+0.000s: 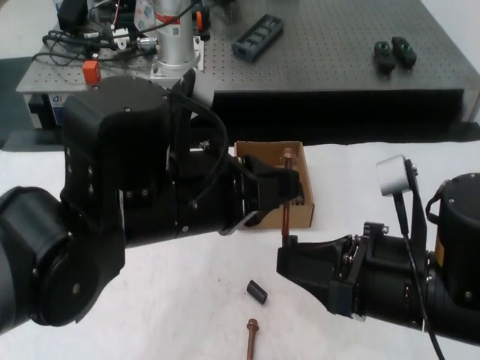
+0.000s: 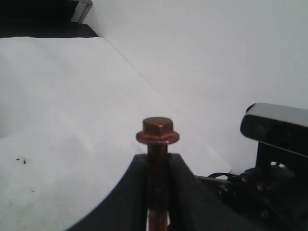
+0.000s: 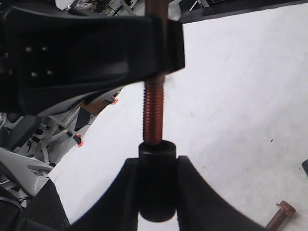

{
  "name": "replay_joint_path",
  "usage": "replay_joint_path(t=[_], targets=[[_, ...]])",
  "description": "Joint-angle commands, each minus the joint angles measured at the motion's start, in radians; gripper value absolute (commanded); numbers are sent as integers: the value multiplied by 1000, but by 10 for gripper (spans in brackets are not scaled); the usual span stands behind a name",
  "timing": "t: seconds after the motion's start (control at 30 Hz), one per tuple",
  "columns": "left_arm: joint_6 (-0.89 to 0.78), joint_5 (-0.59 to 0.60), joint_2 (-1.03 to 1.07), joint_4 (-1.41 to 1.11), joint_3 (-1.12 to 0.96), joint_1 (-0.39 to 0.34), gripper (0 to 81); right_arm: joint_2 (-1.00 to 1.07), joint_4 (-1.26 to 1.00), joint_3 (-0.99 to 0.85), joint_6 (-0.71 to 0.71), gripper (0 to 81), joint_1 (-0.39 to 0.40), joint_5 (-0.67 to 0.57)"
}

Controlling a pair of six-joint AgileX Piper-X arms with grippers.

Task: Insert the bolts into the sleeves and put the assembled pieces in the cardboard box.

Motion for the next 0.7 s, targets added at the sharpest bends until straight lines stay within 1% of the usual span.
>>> replay_joint_path(t=[0.0,0.2,0.67], targets=[[-25,39,-11,-6,-3,0,6,2,-68,-7,-1,24,0,33],[-33,51,-11,-6,-3,0,6,2,-129,-7,36,24,0,42],[-60,51,-11,-29,-3,0,6,2,-128,-7,36,24,0,30]])
